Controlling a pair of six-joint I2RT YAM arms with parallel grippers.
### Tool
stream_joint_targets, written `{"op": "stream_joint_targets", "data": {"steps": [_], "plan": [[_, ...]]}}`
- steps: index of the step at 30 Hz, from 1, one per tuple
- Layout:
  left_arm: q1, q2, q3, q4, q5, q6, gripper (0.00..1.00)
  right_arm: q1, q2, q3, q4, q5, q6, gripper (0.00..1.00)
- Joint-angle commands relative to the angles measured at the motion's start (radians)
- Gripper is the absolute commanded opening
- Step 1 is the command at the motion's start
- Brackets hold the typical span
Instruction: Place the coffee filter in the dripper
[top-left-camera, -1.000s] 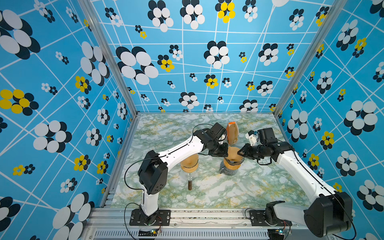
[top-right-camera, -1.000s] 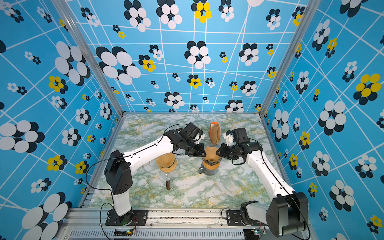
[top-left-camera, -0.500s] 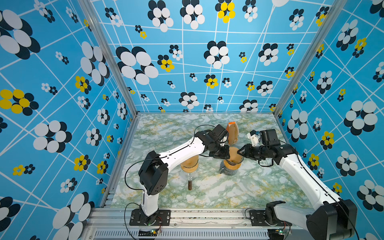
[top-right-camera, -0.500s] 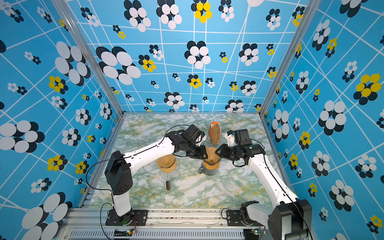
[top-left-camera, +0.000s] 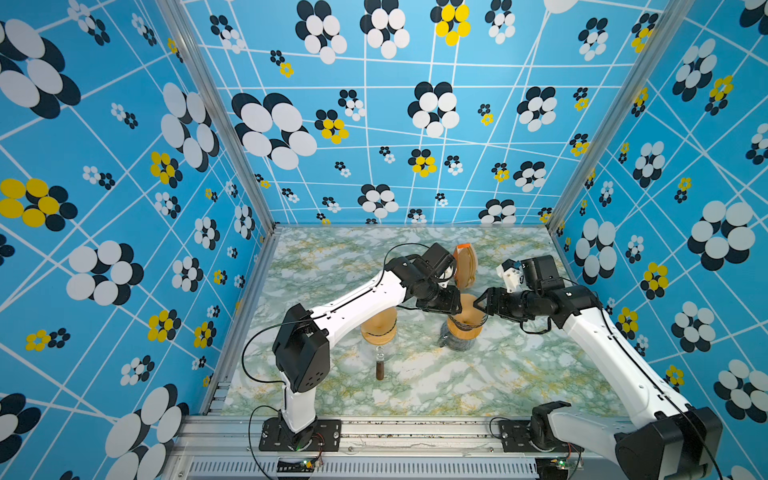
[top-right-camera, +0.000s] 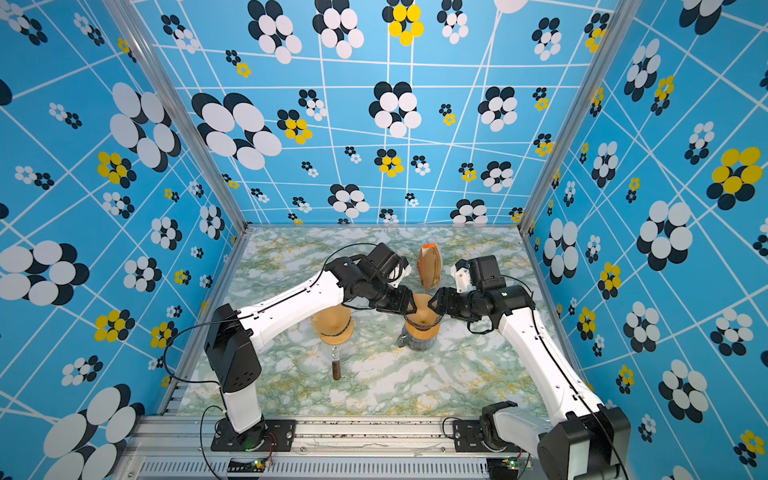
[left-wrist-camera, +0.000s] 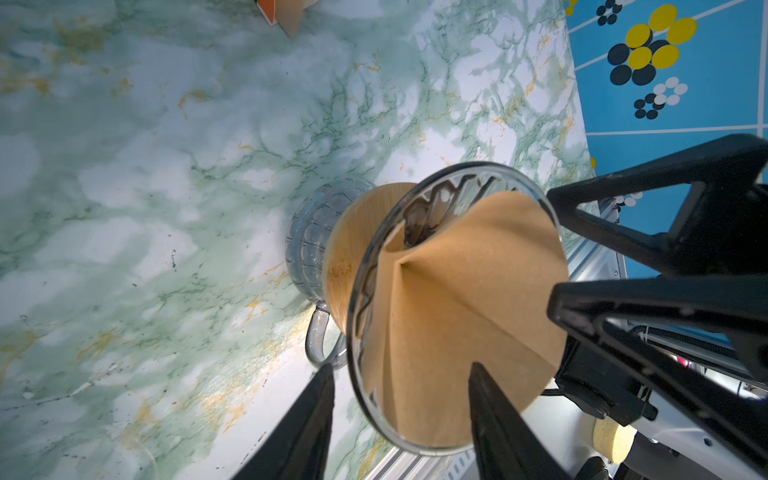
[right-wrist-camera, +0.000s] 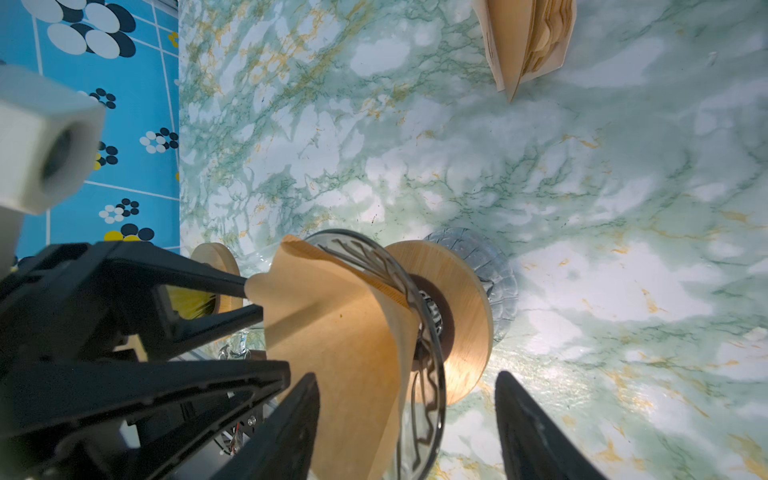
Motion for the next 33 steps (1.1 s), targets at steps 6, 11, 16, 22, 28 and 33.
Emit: {"op": "stream_joint_targets", "data": {"steps": [6,11,16,22,28,33], "plan": [[0.004,0.07,0.168,-0.166,-0.039,0.2,0.49,0.091,0.009,0.062,-0.137,0.146,-0.012,0.79],[-0.002,0.124,0.214,-0.202,-0.063,0.238,0.48,0.103,0.029,0.055,-0.136,0.172,-0.006,0.87],[-0.005,0.153,0.227,-0.202,-0.103,0.252,0.48,0.109,0.061,0.066,-0.132,0.171,-0.013,0.96],[-0.006,0.177,0.251,-0.196,-0.111,0.254,0.49,0.11,0.096,0.066,-0.131,0.174,-0.027,0.99],[-0.006,0.198,0.262,-0.182,-0.091,0.249,0.51,0.11,0.113,0.05,-0.122,0.179,-0.031,0.99],[-0.005,0.215,0.273,-0.167,-0.08,0.249,0.52,0.109,0.121,0.043,-0.117,0.197,-0.029,0.99]]}}
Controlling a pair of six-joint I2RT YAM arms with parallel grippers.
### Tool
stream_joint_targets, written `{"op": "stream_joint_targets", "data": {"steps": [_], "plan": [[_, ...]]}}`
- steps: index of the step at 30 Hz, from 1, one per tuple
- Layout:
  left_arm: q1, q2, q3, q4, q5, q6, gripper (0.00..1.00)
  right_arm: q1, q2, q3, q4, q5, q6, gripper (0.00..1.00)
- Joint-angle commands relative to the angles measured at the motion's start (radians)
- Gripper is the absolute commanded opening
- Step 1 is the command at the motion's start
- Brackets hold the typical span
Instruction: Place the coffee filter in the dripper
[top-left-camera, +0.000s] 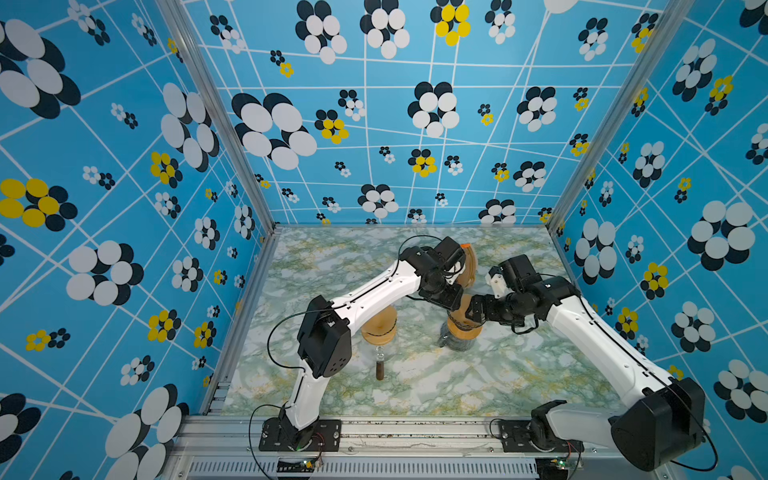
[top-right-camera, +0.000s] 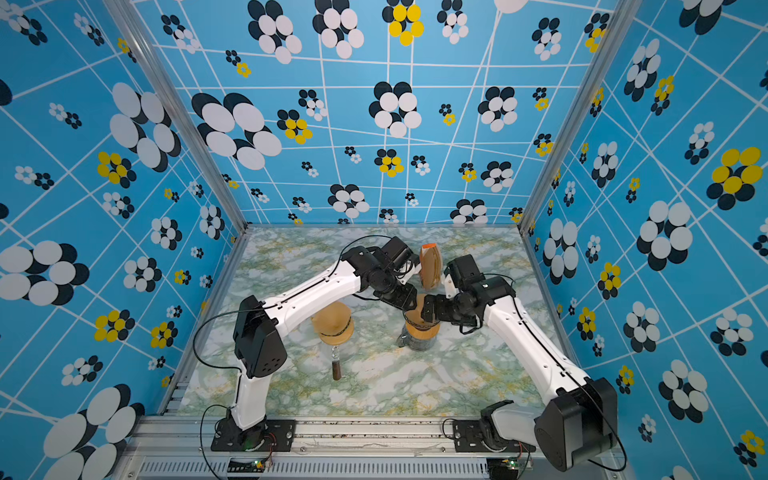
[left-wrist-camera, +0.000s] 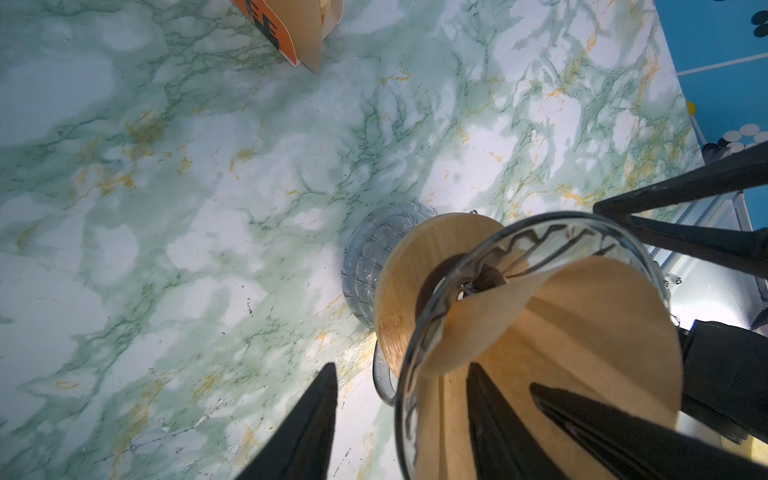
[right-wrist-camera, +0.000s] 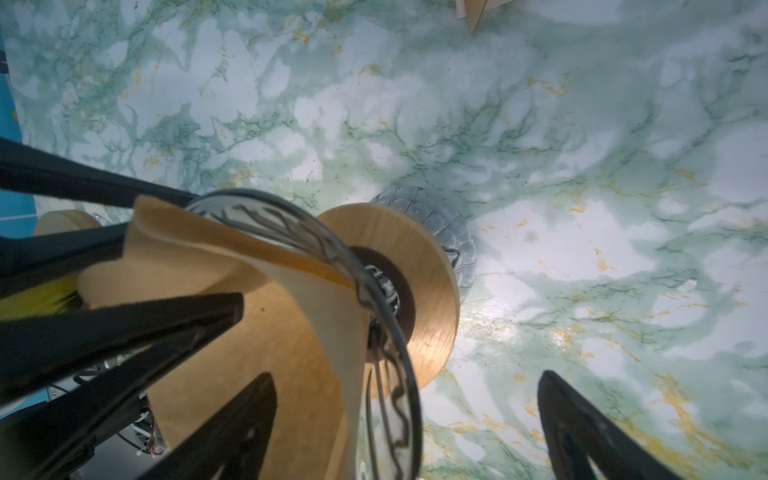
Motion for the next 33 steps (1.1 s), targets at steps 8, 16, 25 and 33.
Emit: {"op": "stream_joint_targets", "data": {"steps": [8,16,25,33], "plan": [[-0.005,0.048,0.044,0.028,0.01,0.02,0.53,0.005,0.02,-0.019,-0.003,0.059,0.007,0.98],[-0.013,0.058,0.035,0.047,0.01,0.018,0.53,0.005,0.026,-0.048,0.01,0.075,0.014,0.98],[-0.025,0.07,0.018,0.057,-0.003,0.019,0.53,-0.001,0.016,-0.089,0.039,0.066,0.032,0.97],[-0.025,0.07,0.001,0.068,-0.013,0.021,0.53,-0.024,0.016,-0.109,0.065,0.038,0.037,0.97]]}}
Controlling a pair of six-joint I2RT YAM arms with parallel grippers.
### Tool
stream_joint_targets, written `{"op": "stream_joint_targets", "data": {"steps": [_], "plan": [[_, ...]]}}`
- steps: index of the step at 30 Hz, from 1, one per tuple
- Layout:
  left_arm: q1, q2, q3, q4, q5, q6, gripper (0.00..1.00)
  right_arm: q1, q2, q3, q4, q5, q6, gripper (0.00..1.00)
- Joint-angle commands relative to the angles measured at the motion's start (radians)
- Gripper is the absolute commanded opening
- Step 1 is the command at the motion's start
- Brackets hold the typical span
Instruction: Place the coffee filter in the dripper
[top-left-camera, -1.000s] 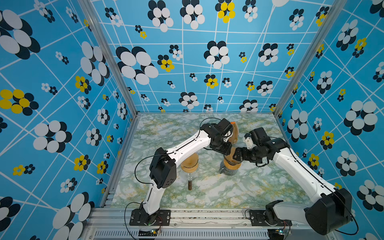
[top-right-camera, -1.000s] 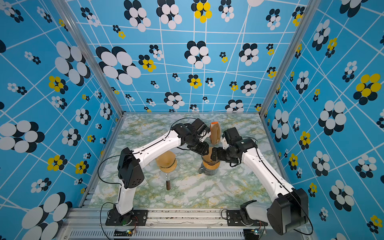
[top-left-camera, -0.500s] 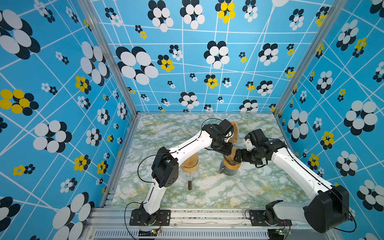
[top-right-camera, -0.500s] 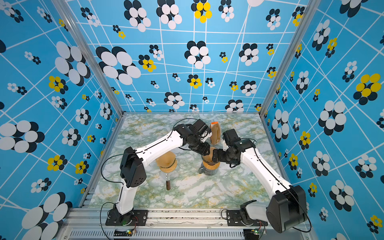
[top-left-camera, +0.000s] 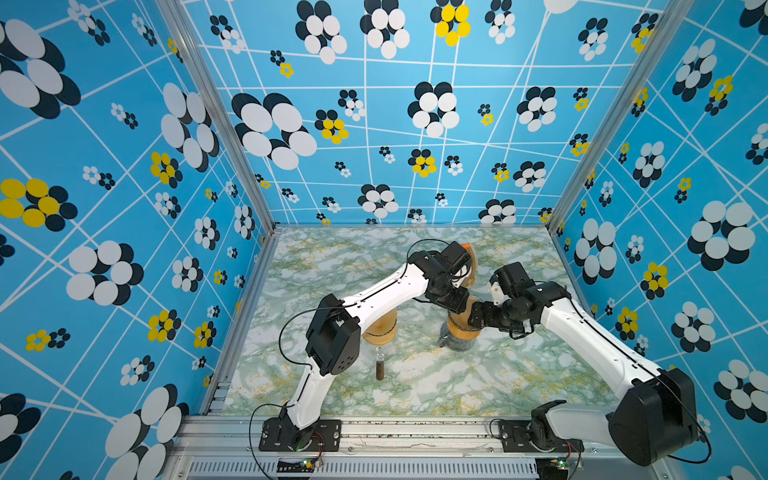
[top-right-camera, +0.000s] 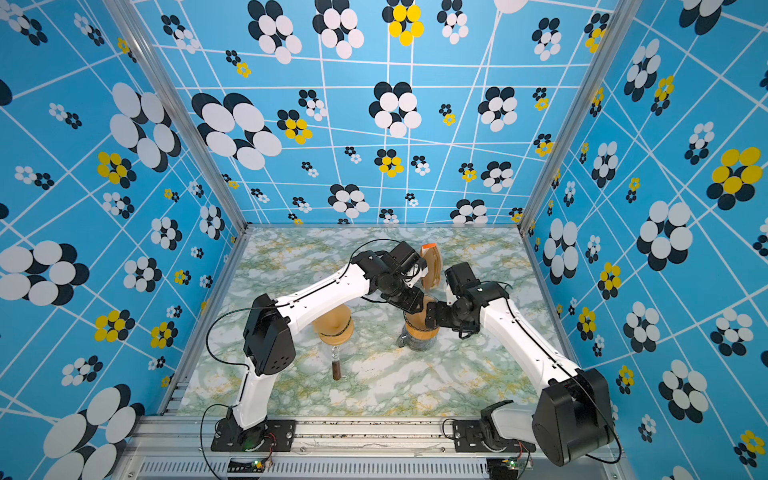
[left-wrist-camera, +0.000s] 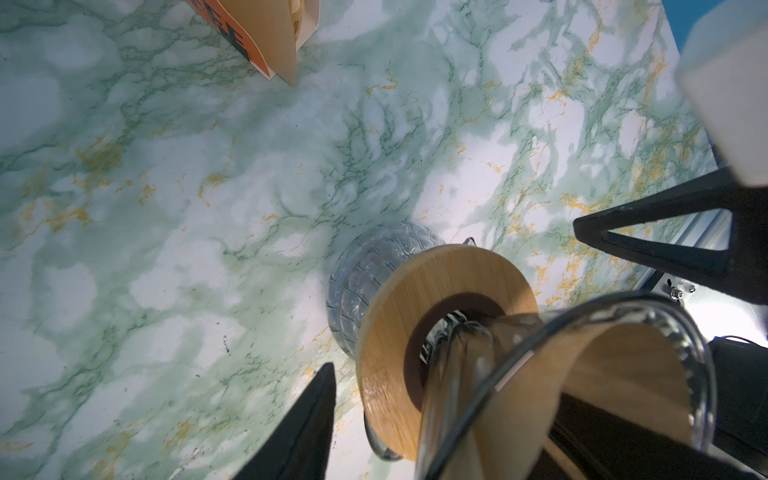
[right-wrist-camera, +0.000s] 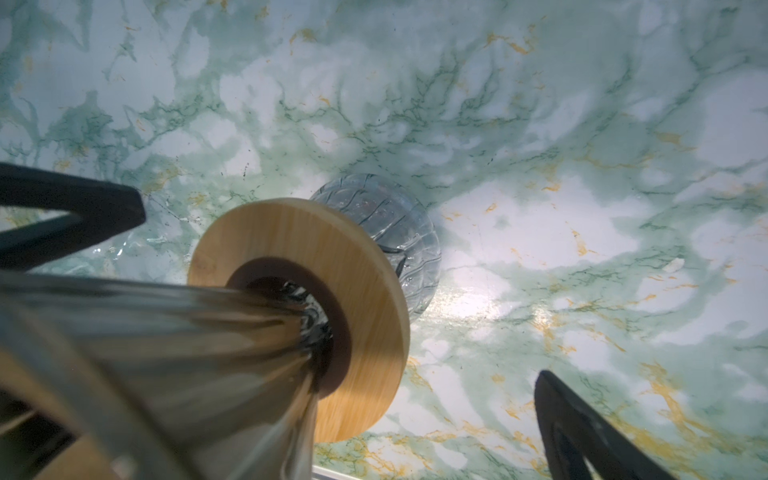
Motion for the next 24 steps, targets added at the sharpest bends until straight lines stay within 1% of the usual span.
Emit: {"op": "stream_joint_targets", "data": {"steps": [1,5,13,24], "plan": [[-0.003,0.015,-0.011,0.014,-0.011,0.013,0.53,-0.018,-0.006,-0.023,0.025,-0.023,0.014,0.97],[-0.003,0.021,-0.011,0.014,-0.011,0.014,0.53,-0.03,-0.013,-0.037,0.04,-0.05,0.018,0.97],[-0.003,0.032,-0.011,0.015,-0.009,0.012,0.52,-0.042,-0.016,-0.045,0.048,-0.066,0.02,0.96],[-0.011,0.036,-0.011,0.015,-0.01,0.011,0.52,-0.078,-0.049,-0.022,0.088,-0.176,0.037,0.95]]}}
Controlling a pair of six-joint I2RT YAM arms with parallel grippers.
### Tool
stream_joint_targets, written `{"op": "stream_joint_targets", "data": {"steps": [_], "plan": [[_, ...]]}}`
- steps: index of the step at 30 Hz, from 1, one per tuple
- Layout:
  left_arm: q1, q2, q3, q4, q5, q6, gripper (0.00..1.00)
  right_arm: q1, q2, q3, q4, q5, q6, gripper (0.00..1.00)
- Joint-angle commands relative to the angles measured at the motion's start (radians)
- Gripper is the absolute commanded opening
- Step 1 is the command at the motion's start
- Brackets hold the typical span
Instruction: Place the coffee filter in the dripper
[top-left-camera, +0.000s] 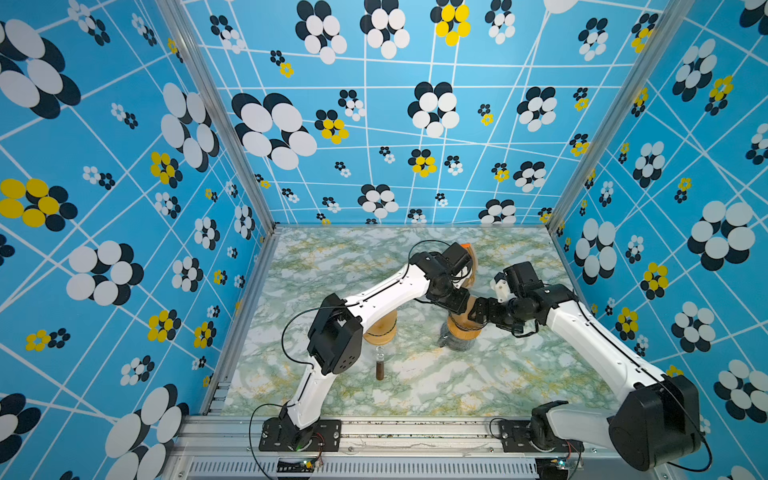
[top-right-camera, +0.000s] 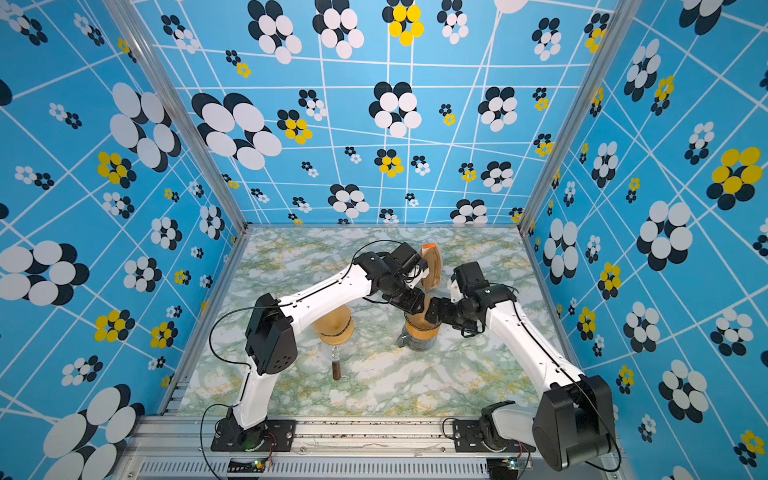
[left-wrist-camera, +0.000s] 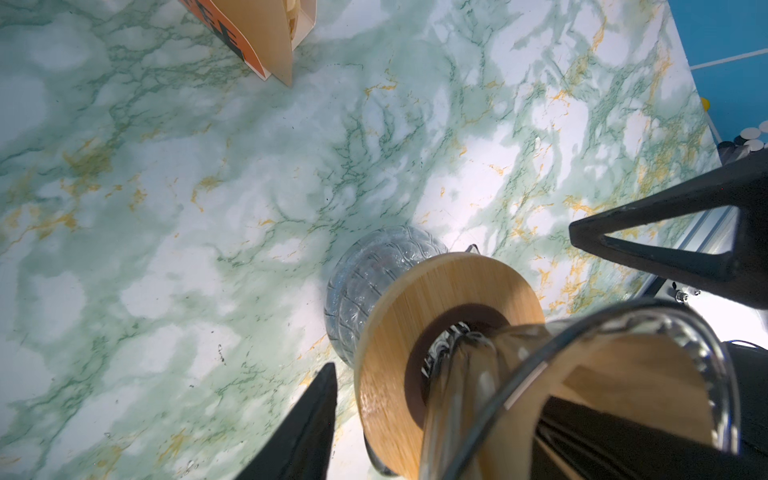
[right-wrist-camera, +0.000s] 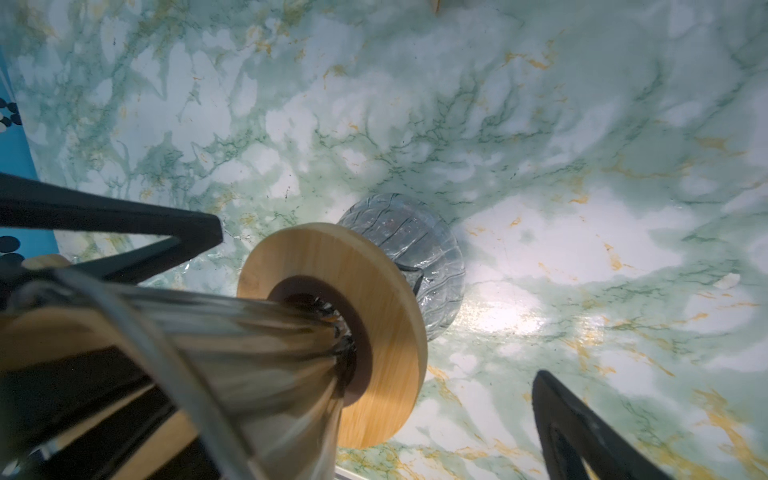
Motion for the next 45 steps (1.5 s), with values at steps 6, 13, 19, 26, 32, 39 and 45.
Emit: {"op": "stream_joint_targets", "data": {"steps": [6,13,19,26,32,39,45], "plan": [[-0.009,0.022,-0.011,0.004,-0.009,0.011,0.52,-0.01,0.017,0.003,0.024,-0.064,-0.005,0.95],[-0.009,0.025,-0.011,0.003,-0.011,0.01,0.52,-0.011,0.074,0.02,0.029,-0.053,-0.021,0.95],[-0.008,0.023,-0.011,0.004,-0.011,0.01,0.52,-0.01,0.086,0.017,0.022,-0.017,-0.025,0.95],[-0.006,0.025,-0.008,0.004,-0.01,0.011,0.52,-0.01,0.091,0.024,0.011,0.035,-0.016,0.95],[-0.004,0.024,-0.009,0.005,-0.011,0.009,0.52,-0.01,0.069,0.036,0.009,0.028,-0.005,0.95],[-0.003,0.025,-0.003,0.014,-0.004,0.004,0.52,-0.01,0.001,0.053,0.036,-0.053,0.006,0.95],[-0.001,0.024,-0.005,0.012,-0.006,0.003,0.52,-0.01,0.001,0.058,-0.003,-0.042,-0.006,0.95]]}}
